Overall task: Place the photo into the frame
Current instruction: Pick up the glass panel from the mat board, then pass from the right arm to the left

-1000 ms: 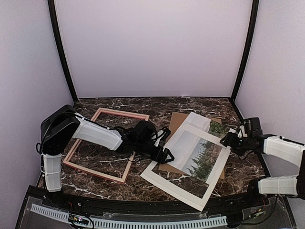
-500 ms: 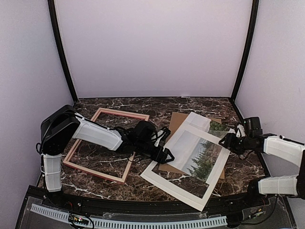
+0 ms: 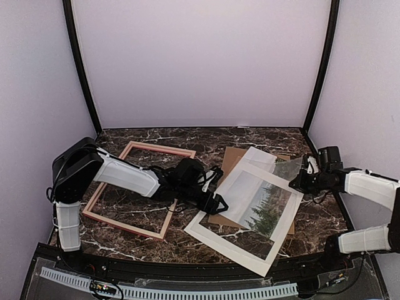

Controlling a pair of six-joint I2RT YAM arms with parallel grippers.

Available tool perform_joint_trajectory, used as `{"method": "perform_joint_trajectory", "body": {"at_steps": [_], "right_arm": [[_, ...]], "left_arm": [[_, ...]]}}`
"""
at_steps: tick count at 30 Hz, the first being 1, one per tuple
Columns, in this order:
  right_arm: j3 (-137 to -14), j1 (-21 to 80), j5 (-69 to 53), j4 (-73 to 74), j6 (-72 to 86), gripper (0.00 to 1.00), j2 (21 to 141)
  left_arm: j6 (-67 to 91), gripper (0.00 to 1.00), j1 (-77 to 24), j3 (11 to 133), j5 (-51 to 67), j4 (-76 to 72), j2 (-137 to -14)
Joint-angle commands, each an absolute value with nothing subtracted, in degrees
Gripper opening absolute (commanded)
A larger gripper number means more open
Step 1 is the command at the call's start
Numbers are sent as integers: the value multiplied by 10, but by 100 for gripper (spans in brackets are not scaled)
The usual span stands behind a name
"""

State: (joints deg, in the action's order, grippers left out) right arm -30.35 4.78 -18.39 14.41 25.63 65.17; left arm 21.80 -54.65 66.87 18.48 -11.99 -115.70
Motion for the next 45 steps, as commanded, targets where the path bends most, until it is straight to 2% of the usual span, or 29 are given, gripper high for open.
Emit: {"method": "perform_joint_trajectory", "body": {"at_steps": [1,6,7,9,20,32,34,36,38,40,42,44,45], "right_arm": [[-378,46,-204,174,219,0,654],[-445,46,-297,208,184,0,647],[-454,45,-321,208,179,0,643],[-466,46,-367,202,174,0,633],[-532,63,-558,156,168,0,578],[-576,89,-624,102,223,0,586],[-577,89,-619,98,229,0,590],[-579,88,-605,104,228,0,593],[-579,88,-592,112,225,0,598],[-577,88,-587,112,223,0,605],[-572,88,-584,105,226,0,609],[-570,87,-582,101,227,0,612],[-570,87,-582,99,229,0,612]], "left_arm": [[182,82,-549,651,157,-72,-1103],[116,88,-541,667,133,-37,-1039],[110,94,-538,672,135,-24,-1032],[99,98,-523,684,144,-8,-1014],[55,99,-404,734,254,27,-984],[66,99,-369,801,421,-35,-1061],[76,95,-368,802,452,-50,-1069],[92,83,-367,793,494,-77,-1069],[110,75,-366,777,517,-110,-1063],[132,61,-364,757,533,-151,-1057],[153,51,-361,742,549,-188,-1054],[166,42,-357,735,557,-210,-1054],[167,41,-356,734,555,-212,-1053]]}}
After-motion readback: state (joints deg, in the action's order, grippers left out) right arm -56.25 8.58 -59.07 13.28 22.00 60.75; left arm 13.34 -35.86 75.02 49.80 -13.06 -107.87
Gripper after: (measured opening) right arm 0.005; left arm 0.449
